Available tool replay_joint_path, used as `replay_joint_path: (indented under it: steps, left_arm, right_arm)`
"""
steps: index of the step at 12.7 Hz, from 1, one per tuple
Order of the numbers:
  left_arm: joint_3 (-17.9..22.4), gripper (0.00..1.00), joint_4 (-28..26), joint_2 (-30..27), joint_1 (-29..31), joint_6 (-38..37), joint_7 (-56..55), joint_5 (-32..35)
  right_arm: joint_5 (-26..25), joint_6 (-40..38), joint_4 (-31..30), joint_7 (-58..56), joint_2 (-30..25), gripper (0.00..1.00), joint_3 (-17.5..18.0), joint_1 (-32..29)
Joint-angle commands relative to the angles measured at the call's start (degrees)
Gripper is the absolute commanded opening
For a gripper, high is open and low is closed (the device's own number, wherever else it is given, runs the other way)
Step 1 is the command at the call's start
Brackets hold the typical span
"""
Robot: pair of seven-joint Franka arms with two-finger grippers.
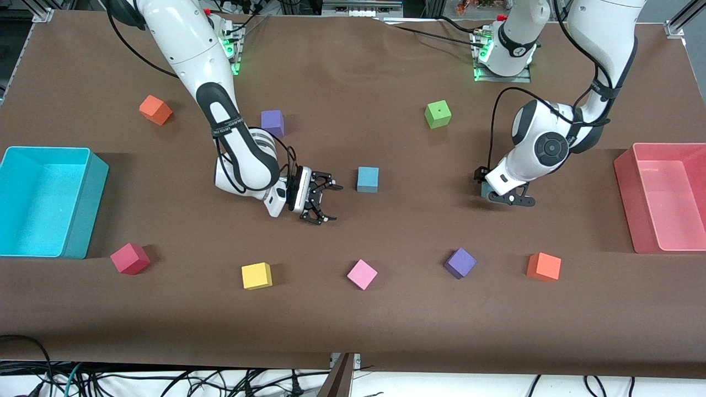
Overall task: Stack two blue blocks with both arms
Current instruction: 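Hold the cube with the right gripper while the left gripper grasps the other blue cube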
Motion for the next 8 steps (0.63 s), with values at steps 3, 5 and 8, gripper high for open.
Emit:
replay_joint_path:
  steps: [3,5,8]
  left_arm:
    - [-0.32,0.1,3.67,-5.67,0.25,-8.69,-0.13,1.14]
    - [-0.67,0.11,10.41,-7.8,-0.27,-20.28,-0.04,0.17]
    - [-2.95,0.13,19.39,-7.98,-0.71,-32.96,-3.19,-6.5]
  right_arm:
    - [1.92,-2.12,-1.61,-2.43,-0.1,1.0,0.52,-0.1]
    - [1.92,-2.48,-1.96,-2.52,-0.1,1.0,0.79,-0.02]
    - [2.18,-2.48,-2.23,-3.83,-0.01,1.0,1.67,-0.02]
